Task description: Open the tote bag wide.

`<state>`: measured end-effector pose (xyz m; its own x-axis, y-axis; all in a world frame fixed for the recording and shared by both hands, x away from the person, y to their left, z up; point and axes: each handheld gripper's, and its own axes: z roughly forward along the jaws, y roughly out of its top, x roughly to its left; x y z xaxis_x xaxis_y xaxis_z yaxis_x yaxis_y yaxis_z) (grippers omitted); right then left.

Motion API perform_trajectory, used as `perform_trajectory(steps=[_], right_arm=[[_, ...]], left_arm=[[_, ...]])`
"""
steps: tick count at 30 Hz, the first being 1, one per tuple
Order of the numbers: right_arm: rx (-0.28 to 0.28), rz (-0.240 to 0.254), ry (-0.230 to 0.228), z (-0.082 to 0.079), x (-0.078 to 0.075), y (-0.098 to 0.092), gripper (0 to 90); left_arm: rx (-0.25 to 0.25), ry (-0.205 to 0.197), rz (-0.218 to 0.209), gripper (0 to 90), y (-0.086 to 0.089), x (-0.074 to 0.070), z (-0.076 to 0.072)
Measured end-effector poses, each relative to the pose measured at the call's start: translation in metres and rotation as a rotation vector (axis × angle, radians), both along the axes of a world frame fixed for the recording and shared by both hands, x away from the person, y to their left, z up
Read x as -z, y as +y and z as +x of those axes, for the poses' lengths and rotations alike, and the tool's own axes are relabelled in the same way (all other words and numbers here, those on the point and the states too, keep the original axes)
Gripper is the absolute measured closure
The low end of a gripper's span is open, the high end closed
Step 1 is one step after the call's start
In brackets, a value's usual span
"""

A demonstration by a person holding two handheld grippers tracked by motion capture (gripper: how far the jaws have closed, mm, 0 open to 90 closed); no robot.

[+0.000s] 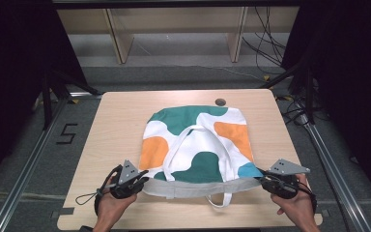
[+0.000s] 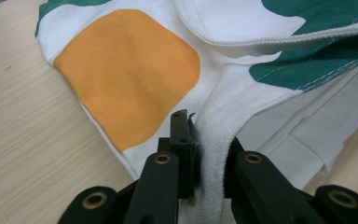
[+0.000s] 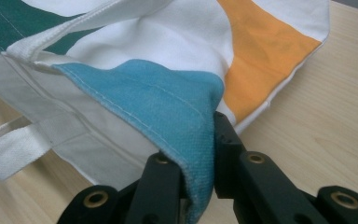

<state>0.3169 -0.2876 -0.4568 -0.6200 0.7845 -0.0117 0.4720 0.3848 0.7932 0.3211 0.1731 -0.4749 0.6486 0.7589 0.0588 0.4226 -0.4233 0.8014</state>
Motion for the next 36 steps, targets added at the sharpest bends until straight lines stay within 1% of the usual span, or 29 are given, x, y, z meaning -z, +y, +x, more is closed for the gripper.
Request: perform_trajectory(steps=[1, 2, 3, 4, 5, 6, 7, 8, 9, 10, 11, 12, 14, 16, 17, 18, 19, 20, 22, 24, 25, 26, 28, 29, 30, 31, 32, 34, 36], right_arm=[[-0.002, 0.006, -0.028, 0.000, -0.001, -0.002, 83.1], [-0.002, 0.006, -0.028, 0.000, -0.001, -0.002, 83.1], [0.011, 0.023, -0.022, -0.002, -0.004, -0.001, 83.2], [0.005, 0.021, -0.038, -0.002, -0.005, -0.002, 83.2], [0.000, 0.022, -0.047, -0.001, -0.007, -0.003, 83.3], [-0.007, 0.015, -0.066, 0.001, -0.007, -0.004, 83.4], [-0.006, 0.027, -0.046, 0.000, -0.008, -0.003, 83.4], [-0.005, 0.014, -0.067, 0.001, -0.009, -0.004, 83.4], [0.000, 0.021, -0.073, 0.001, -0.010, -0.003, 83.5], [0.001, 0.020, -0.070, 0.001, -0.011, -0.003, 83.5], [0.008, 0.029, -0.067, 0.001, -0.014, -0.002, 83.6], [0.006, 0.037, -0.065, 0.001, -0.017, -0.003, 83.6], [0.010, 0.052, -0.072, 0.000, -0.023, -0.003, 83.7], [0.016, 0.060, -0.078, 0.000, -0.027, -0.003, 83.8], [0.009, 0.056, -0.090, 0.001, -0.031, -0.004, 83.9], [0.003, 0.050, -0.122, 0.002, -0.036, -0.004, 84.2], [-0.002, 0.052, -0.132, 0.001, -0.044, -0.003, 84.5], [-0.002, 0.052, -0.132, 0.001, -0.044, -0.003, 84.5], [-0.011, 0.067, -0.162, 0.002, -0.060, -0.001, 84.9], [-0.003, 0.084, -0.164, 0.001, -0.065, 0.000, 85.0], [-0.018, 0.092, -0.199, 0.003, -0.078, 0.000, 85.1], [-0.018, 0.092, -0.199, 0.003, -0.078, 0.000, 85.1], [-0.027, 0.107, -0.223, 0.002, -0.092, 0.001, 85.2], [-0.037, 0.105, -0.245, 0.000, -0.104, 0.001, 85.2], [-0.037, 0.105, -0.245, 0.000, -0.104, 0.001, 85.2], [-0.063, 0.113, -0.273, 0.000, -0.116, -0.001, 85.3], [-0.061, 0.130, -0.287, -0.001, -0.121, -0.001, 85.4], [-0.072, 0.137, -0.292, -0.001, -0.127, -0.003, 85.5], [-0.083, 0.140, -0.303, -0.002, -0.140, -0.007, 85.5]], left_arm=[[0.013, -0.008, -0.003, 82.8, 0.001, -0.003, 0.001], [0.013, -0.008, -0.003, 83.0, 0.001, -0.003, 0.001], [0.008, -0.004, -0.025, 83.3, 0.000, -0.005, 0.000], [0.004, -0.012, -0.032, 83.5, 0.000, -0.007, 0.000], [-0.002, -0.015, -0.061, 83.8, -0.001, -0.008, -0.001], [-0.002, -0.015, -0.061, 84.0, -0.001, -0.008, -0.001], [0.016, -0.038, -0.046, 84.2, 0.001, -0.013, 0.000], [0.016, -0.038, -0.046, 84.4, 0.001, -0.013, 0.000], [0.008, -0.035, -0.059, 84.7, 0.001, -0.017, -0.002], [0.018, -0.039, -0.052, 85.0, 0.002, -0.020, -0.001], [0.008, -0.051, -0.068, 85.3, 0.000, -0.022, -0.002], [0.034, -0.072, -0.043, 85.6, 0.001, -0.026, -0.001], [0.020, -0.083, -0.064, 85.9, 0.000, -0.034, -0.003], [0.032, -0.099, -0.066, 86.3, 0.001, -0.039, -0.003], [0.029, -0.102, -0.087, 86.3, 0.001, -0.045, -0.004], [0.034, -0.114, -0.087, 86.5, 0.003, -0.049, -0.004], [0.055, -0.165, -0.100, 86.6, 0.005, -0.060, -0.003], [0.055, -0.165, -0.100, 86.7, 0.005, -0.060, -0.003], [0.055, -0.204, -0.124, 86.7, 0.007, -0.078, -0.007], [0.050, -0.215, -0.131, 86.7, 0.007, -0.084, -0.008], [0.036, -0.215, -0.143, 86.7, 0.007, -0.096, -0.013], [0.036, -0.215, -0.143, 86.7, 0.007, -0.096, -0.013], [0.035, -0.251, -0.143, 86.7, 0.010, -0.108, -0.014], [0.033, -0.274, -0.151, 86.8, 0.011, -0.119, -0.016], [0.033, -0.274, -0.151, 86.8, 0.011, -0.119, -0.016], [0.033, -0.283, -0.162, 86.9, 0.012, -0.125, -0.018], [0.044, -0.309, -0.170, 86.9, 0.013, -0.136, -0.021], [0.064, -0.323, -0.176, 86.9, 0.014, -0.142, -0.022], [0.076, -0.339, -0.210, 86.9, 0.015, -0.154, -0.026]])
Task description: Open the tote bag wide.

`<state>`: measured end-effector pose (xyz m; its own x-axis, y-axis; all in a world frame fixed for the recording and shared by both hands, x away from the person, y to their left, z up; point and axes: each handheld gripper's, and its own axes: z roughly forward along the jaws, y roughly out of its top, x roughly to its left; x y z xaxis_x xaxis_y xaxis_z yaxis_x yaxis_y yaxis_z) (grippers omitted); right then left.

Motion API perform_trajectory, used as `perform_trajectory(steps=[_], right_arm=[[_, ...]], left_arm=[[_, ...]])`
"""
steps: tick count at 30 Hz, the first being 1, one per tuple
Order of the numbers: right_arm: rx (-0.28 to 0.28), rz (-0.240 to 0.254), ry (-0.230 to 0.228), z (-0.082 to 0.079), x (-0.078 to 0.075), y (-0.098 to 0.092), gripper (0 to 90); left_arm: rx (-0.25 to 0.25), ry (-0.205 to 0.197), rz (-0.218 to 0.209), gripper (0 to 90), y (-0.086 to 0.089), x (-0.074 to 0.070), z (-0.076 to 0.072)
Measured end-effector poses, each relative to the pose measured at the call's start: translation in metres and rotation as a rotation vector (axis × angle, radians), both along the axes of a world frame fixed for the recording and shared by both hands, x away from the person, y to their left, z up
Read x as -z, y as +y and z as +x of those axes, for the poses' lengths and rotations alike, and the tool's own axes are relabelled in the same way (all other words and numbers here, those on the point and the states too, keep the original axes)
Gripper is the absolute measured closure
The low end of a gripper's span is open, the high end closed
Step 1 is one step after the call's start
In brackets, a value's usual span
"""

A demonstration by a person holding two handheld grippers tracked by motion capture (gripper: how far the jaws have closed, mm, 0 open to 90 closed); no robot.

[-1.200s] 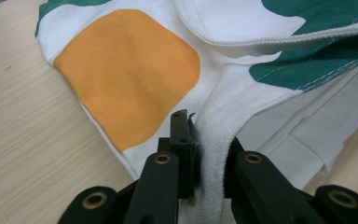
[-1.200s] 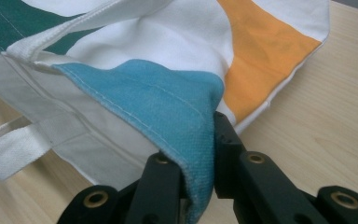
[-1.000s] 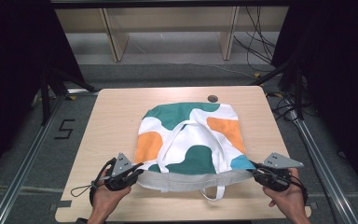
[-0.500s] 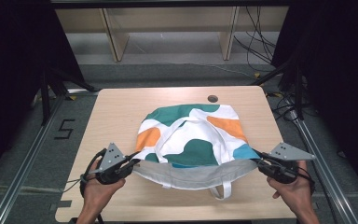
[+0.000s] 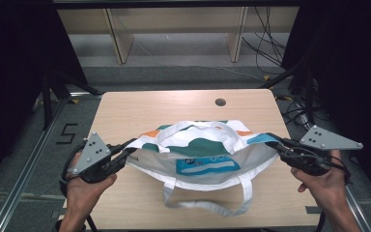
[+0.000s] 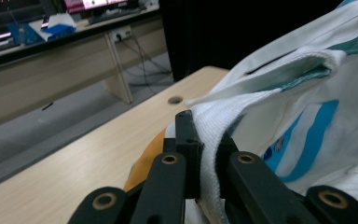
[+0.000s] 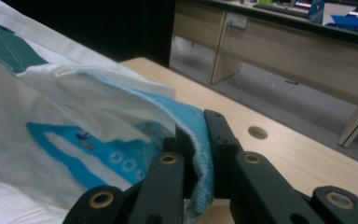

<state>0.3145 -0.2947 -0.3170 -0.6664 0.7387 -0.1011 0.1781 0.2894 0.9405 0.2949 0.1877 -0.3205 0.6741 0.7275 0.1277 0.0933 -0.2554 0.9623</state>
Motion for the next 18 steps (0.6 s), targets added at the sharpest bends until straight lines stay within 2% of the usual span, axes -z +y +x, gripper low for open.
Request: perform_trajectory(steps=[1, 2, 3, 4, 5, 6, 7, 9, 10, 11, 12, 13, 14, 16, 17, 18], right_arm=[[-0.023, -0.001, -0.020, -0.001, -0.012, -0.004, 85.6], [-0.023, -0.001, -0.020, -0.001, -0.012, -0.004, 85.6], [-0.035, 0.027, -0.015, -0.005, -0.024, -0.006, 85.6], [-0.026, 0.036, -0.037, -0.006, -0.029, -0.008, 85.6], [-0.043, 0.039, -0.036, -0.008, -0.035, -0.010, 85.6], [-0.036, 0.044, -0.040, -0.010, -0.040, -0.011, 85.7], [-0.043, 0.053, -0.050, -0.010, -0.044, -0.012, 85.7], [-0.044, 0.063, -0.049, -0.008, -0.052, -0.014, 85.7], [-0.044, 0.063, -0.049, -0.008, -0.052, -0.014, 85.7], [-0.043, 0.057, -0.052, -0.005, -0.059, -0.012, 85.7], [-0.043, 0.057, -0.052, -0.005, -0.059, -0.012, 85.7], [-0.042, 0.053, -0.047, 0.003, -0.062, -0.010, 85.7], [-0.042, 0.053, -0.047, 0.003, -0.062, -0.010, 85.7], [-0.029, 0.034, -0.047, 0.012, -0.063, -0.009, 85.7], [-0.015, 0.031, -0.042, 0.021, -0.061, -0.004, 85.7], [-0.006, 0.012, -0.041, 0.026, -0.059, 0.001, 85.7]], left_arm=[[0.003, -0.013, 0.001, 87.0, 0.000, -0.007, -0.002], [0.007, -0.023, -0.002, 87.0, 0.000, -0.013, -0.003], [0.014, -0.033, -0.024, 87.0, 0.001, -0.024, -0.006], [0.007, -0.046, -0.022, 87.1, 0.001, -0.030, -0.009], [0.007, -0.046, -0.022, 87.1, 0.001, -0.030, -0.009], [0.019, -0.058, -0.022, 87.1, 0.001, -0.036, -0.010], [0.044, -0.070, -0.041, 87.0, 0.001, -0.045, -0.011], [0.033, -0.079, -0.054, 87.0, 0.000, -0.051, -0.008], [0.033, -0.079, -0.054, 87.0, 0.000, -0.051, -0.008], [0.037, -0.064, -0.053, 86.9, 0.000, -0.052, -0.001], [0.037, -0.064, -0.053, 86.9, 0.000, -0.052, -0.001], [0.027, -0.041, -0.068, 86.9, 0.003, -0.047, 0.009], [0.027, -0.041, -0.068, 86.9, 0.003, -0.047, 0.009], [0.005, -0.030, -0.091, 86.9, 0.007, -0.042, 0.019], [-0.024, -0.020, -0.080, 86.8, 0.008, -0.034, 0.029], [-0.024, -0.020, -0.080, 86.8, 0.008, -0.034, 0.029]])
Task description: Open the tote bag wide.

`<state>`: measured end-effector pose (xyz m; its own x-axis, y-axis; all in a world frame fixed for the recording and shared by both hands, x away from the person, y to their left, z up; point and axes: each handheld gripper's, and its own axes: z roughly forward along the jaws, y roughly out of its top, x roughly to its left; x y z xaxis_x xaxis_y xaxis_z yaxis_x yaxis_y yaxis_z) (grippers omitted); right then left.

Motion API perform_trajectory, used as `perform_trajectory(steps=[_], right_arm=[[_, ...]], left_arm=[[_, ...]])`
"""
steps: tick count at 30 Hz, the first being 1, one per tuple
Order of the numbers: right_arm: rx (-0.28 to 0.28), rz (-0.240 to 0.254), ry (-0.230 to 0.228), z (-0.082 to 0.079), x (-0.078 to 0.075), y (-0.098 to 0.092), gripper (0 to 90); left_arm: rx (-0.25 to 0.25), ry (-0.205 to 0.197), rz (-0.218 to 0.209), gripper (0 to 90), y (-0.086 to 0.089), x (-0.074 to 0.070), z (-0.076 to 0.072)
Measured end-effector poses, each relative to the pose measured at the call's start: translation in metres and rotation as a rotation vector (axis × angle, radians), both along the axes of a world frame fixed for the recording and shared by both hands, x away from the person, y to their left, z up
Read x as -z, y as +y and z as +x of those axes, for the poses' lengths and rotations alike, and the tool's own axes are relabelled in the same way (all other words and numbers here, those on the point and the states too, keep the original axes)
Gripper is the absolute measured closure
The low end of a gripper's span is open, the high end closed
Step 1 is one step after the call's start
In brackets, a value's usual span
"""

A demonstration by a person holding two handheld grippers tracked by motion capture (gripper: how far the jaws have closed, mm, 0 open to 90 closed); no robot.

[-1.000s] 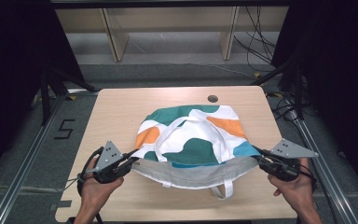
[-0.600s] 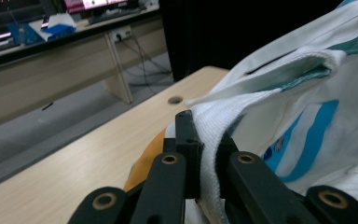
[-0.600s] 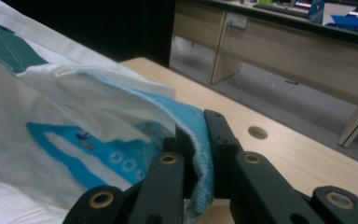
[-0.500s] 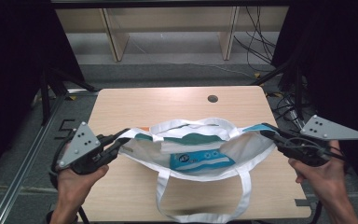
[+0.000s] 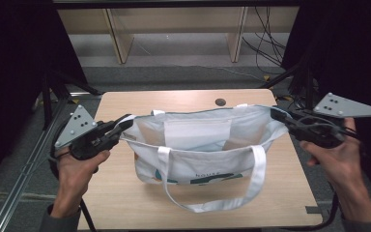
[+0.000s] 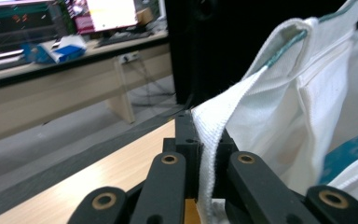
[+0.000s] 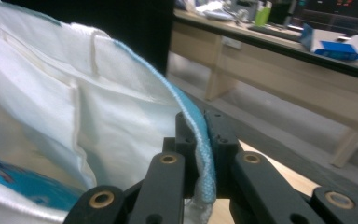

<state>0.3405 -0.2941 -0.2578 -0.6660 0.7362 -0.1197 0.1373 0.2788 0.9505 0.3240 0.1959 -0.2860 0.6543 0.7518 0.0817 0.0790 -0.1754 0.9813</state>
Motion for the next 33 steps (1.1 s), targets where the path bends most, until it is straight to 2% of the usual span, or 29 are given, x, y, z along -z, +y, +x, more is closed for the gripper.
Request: perform_trajectory(steps=[1, 3, 4, 5, 7, 8, 9, 10, 11, 12, 13, 14, 15, 16, 18, 19, 21, 22, 23, 25, 26, 27, 28, 30, 31, 32, 33], right_arm=[[0.021, -0.012, -0.003, 0.005, 0.002, 0.004, 85.7], [0.021, -0.026, 0.017, 0.016, 0.007, 0.009, 85.6], [0.033, -0.020, 0.008, 0.021, 0.009, 0.010, 85.7], [0.033, -0.032, 0.028, 0.025, 0.011, 0.011, 85.6], [0.048, -0.048, 0.039, 0.030, 0.018, 0.014, 85.6], [0.057, -0.062, 0.045, 0.032, 0.022, 0.015, 85.6], [0.061, -0.069, 0.062, 0.034, 0.027, 0.015, 85.6], [0.067, -0.087, 0.057, 0.036, 0.031, 0.014, 85.6], [0.080, -0.090, 0.055, 0.038, 0.035, 0.014, 85.6], [0.084, -0.099, 0.056, 0.040, 0.040, 0.014, 85.6], [0.086, -0.104, 0.072, 0.042, 0.045, 0.014, 85.6], [0.086, -0.104, 0.072, 0.042, 0.045, 0.014, 85.6], [0.096, -0.112, 0.089, 0.045, 0.054, 0.014, 85.6], [0.098, -0.111, 0.110, 0.046, 0.058, 0.014, 85.6], [0.102, -0.133, 0.090, 0.050, 0.065, 0.015, 85.5], [0.112, -0.126, 0.133, 0.050, 0.069, 0.017, 85.5], [0.107, -0.165, 0.124, 0.055, 0.077, 0.018, 85.5], [0.113, -0.160, 0.115, 0.057, 0.081, 0.018, 85.5], [0.112, -0.158, 0.124, 0.059, 0.085, 0.018, 85.5], [0.111, -0.158, 0.146, 0.061, 0.092, 0.017, 85.5], [0.111, -0.158, 0.146, 0.061, 0.092, 0.017, 85.5], [0.111, -0.146, 0.205, 0.062, 0.101, 0.016, 85.5], [0.117, -0.138, 0.206, 0.063, 0.104, 0.017, 85.5], [0.115, -0.141, 0.211, 0.064, 0.108, 0.017, 85.5], [0.129, -0.141, 0.221, 0.065, 0.115, 0.018, 85.5], [0.129, -0.141, 0.221, 0.065, 0.115, 0.018, 85.5], [0.128, -0.150, 0.231, 0.066, 0.120, 0.018, 85.5]], left_arm=[[-0.020, 0.024, 0.004, 86.8, 0.002, 0.009, 0.010], [-0.016, 0.042, -0.026, 86.7, 0.006, 0.018, 0.020], [-0.017, 0.053, -0.023, 86.7, 0.007, 0.023, 0.023], [-0.021, 0.056, -0.008, 86.7, 0.006, 0.027, 0.025], [-0.031, 0.060, 0.012, 86.7, 0.005, 0.037, 0.029], [-0.031, 0.060, 0.012, 86.6, 0.005, 0.037, 0.029], [-0.029, 0.071, 0.023, 86.4, 0.004, 0.046, 0.033], [-0.029, 0.071, 0.023, 86.4, 0.004, 0.046, 0.033], [-0.026, 0.082, 0.030, 86.4, 0.002, 0.052, 0.035], [-0.032, 0.096, 0.056, 86.4, -0.001, 0.064, 0.038], [-0.034, 0.104, 0.063, 86.3, -0.003, 0.070, 0.039], [-0.034, 0.104, 0.063, 86.3, -0.003, 0.070, 0.039], [-0.028, 0.121, 0.072, 86.2, -0.004, 0.082, 0.043], [-0.028, 0.121, 0.072, 86.2, -0.004, 0.082, 0.043], [-0.031, 0.157, 0.086, 86.1, -0.005, 0.097, 0.050], [-0.037, 0.172, 0.089, 86.1, -0.006, 0.102, 0.054], [-0.041, 0.193, 0.098, 86.1, -0.008, 0.111, 0.061], [-0.044, 0.207, 0.102, 86.1, -0.009, 0.116, 0.064], [-0.043, 0.217, 0.111, 86.1, -0.010, 0.120, 0.067], [-0.044, 0.257, 0.095, 86.1, -0.011, 0.129, 0.070], [-0.044, 0.257, 0.095, 86.1, -0.011, 0.129, 0.070], [-0.040, 0.268, 0.104, 86.1, -0.011, 0.134, 0.072], [-0.041, 0.293, 0.100, 86.1, -0.013, 0.140, 0.074], [-0.039, 0.292, 0.116, 86.1, -0.012, 0.142, 0.076], [-0.038, 0.307, 0.119, 86.1, -0.014, 0.149, 0.077], [-0.038, 0.307, 0.119, 86.1, -0.014, 0.149, 0.077], [-0.027, 0.329, 0.133, 86.1, -0.017, 0.155, 0.078]])
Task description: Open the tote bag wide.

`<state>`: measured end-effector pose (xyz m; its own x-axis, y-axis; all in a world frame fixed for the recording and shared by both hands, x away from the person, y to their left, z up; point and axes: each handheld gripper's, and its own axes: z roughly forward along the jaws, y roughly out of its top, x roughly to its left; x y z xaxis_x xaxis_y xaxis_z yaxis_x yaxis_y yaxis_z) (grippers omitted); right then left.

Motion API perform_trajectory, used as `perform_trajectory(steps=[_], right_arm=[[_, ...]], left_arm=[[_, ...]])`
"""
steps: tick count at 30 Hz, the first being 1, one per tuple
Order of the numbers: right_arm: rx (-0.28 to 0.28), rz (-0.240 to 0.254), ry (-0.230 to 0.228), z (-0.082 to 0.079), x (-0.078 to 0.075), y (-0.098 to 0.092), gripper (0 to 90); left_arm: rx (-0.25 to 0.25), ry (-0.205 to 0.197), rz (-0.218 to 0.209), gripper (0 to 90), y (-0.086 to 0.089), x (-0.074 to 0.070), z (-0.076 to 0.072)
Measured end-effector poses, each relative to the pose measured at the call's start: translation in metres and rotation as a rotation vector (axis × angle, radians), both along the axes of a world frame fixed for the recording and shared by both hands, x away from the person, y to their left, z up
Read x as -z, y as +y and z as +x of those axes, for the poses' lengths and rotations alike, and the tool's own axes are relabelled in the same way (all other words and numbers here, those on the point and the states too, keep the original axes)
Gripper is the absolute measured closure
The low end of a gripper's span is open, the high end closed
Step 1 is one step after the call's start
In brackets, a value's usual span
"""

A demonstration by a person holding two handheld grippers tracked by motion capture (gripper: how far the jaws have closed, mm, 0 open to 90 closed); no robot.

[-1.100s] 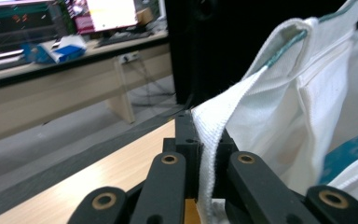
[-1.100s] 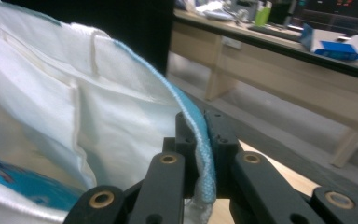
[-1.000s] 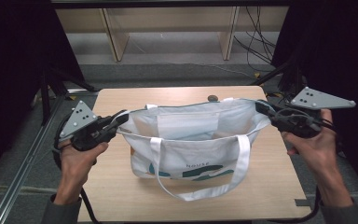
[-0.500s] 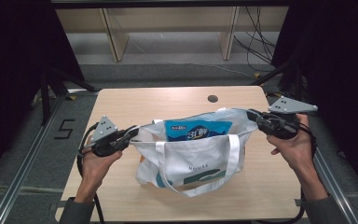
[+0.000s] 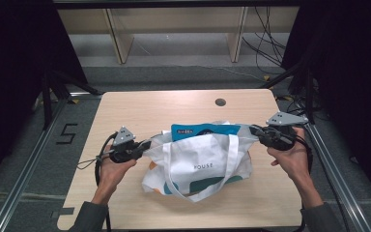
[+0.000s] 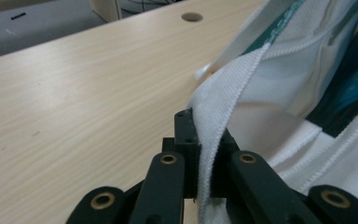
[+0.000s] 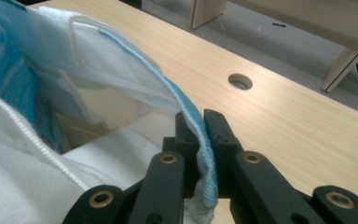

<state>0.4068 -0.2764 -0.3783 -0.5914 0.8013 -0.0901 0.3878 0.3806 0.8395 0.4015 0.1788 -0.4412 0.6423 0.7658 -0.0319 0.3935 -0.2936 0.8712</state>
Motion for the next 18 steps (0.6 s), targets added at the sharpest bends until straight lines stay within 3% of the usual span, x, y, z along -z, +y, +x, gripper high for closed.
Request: perform_trajectory(steps=[1, 2, 5, 6, 11, 12, 13, 18], right_arm=[[0.000, 0.000, 0.000, 0.000, 0.000, 0.000, 85.5], [0.009, -0.001, -0.008, 0.002, 0.007, 0.000, 85.5], [0.003, -0.024, -0.006, 0.004, 0.015, -0.003, 85.4], [0.018, -0.014, 0.021, 0.005, 0.025, -0.003, 85.4], [0.029, -0.004, 0.075, 0.009, 0.048, -0.003, 85.3], [0.013, -0.030, 0.076, 0.012, 0.052, -0.004, 85.3], [0.023, -0.020, 0.084, 0.013, 0.057, -0.002, 85.3], [0.010, -0.074, 0.123, 0.015, 0.076, 0.003, 85.3]], left_arm=[[0.000, 0.000, 0.000, 86.1, 0.000, 0.000, 0.000], [0.015, 0.021, 0.041, 86.0, -0.001, 0.006, 0.002], [0.023, 0.040, 0.053, 86.0, -0.005, 0.014, 0.002], [0.044, 0.065, 0.078, 85.9, -0.007, 0.023, 0.004], [0.052, 0.100, 0.095, 85.9, -0.014, 0.041, 0.007], [0.044, 0.118, 0.090, 85.9, -0.017, 0.045, 0.007], [0.051, 0.115, 0.107, 85.9, -0.017, 0.047, 0.007], [0.078, 0.132, 0.180, 86.0, -0.025, 0.061, 0.005]])
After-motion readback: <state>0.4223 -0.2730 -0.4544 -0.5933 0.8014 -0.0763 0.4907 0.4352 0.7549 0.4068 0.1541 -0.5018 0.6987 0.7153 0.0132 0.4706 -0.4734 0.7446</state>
